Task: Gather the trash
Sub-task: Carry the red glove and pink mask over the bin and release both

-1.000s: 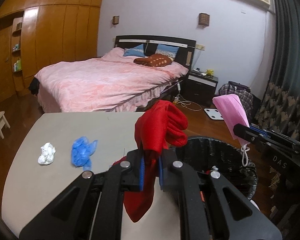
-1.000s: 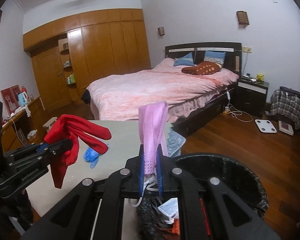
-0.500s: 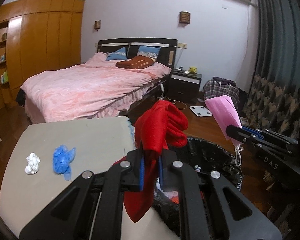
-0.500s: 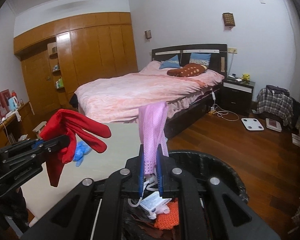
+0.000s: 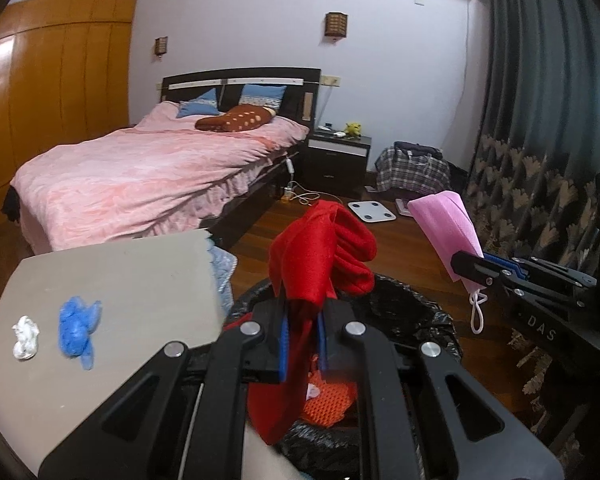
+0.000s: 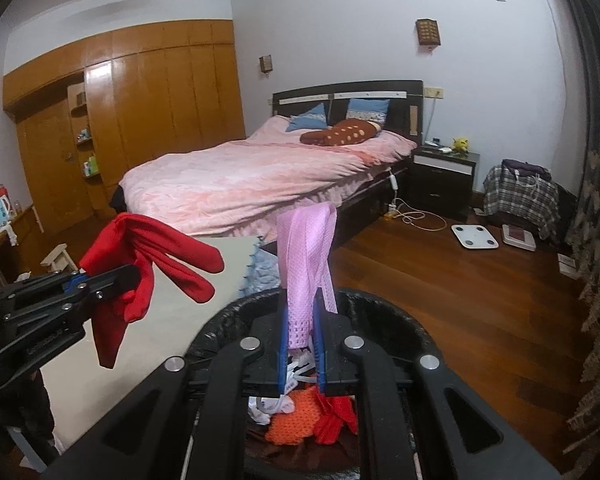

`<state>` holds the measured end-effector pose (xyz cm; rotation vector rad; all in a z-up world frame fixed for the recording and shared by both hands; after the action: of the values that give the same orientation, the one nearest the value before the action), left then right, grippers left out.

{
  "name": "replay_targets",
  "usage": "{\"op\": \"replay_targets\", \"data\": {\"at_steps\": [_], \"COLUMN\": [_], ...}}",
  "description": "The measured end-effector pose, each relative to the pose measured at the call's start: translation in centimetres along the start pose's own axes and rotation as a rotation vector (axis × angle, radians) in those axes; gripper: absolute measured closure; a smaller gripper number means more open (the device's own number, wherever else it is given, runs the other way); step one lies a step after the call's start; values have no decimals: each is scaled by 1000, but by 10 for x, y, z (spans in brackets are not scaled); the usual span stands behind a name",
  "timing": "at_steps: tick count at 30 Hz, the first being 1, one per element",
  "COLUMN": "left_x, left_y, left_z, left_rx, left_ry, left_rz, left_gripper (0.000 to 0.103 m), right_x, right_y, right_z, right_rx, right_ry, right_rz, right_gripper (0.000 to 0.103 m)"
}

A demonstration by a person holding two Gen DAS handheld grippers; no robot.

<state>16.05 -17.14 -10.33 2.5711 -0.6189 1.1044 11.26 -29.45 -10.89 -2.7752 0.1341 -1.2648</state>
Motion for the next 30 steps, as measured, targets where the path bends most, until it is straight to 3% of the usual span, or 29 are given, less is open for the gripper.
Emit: {"op": "replay_targets", "data": {"at_steps": [18,22,24,26,28,30], "left_x": [-2,-1,-3,-4,-5,-6], "left_y": [25,27,26,25,21,16], "left_z": [90,102,104,104,104,104], "left_rx": [-98,-124,-126,-133,-123,-116], "left_ry": [-100,-122,-127,-126,-129,-131], "left_rz": [34,38,41,32,27,12], "left_gripper": [92,84,69,59,58,49], "right_x": [-21,-25,-29,-32,-34,-34], "right_y": [41,46,49,52,54,55], "right_z": [47,57,61,63,62,61], "right_rx": [-38,-49,-54,-57,-60,-66], "right_ry": [-84,-111,-120,-123,-122,-119], "right_rz": [59,64,67,69,71,72], "right_gripper": [92,84,81,72,66,53]}}
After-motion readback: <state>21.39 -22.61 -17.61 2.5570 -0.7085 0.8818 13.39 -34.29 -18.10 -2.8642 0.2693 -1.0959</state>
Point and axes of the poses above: each gripper's, at about its wrist camera, not at the fingertips, and z roughly the way its jaws point, y to its right, x to its top, the point moved 9 cm from there along z, roughly the way its jaws point, and after that the axes turned 12 degrees about -y, right-handed, at the moved point
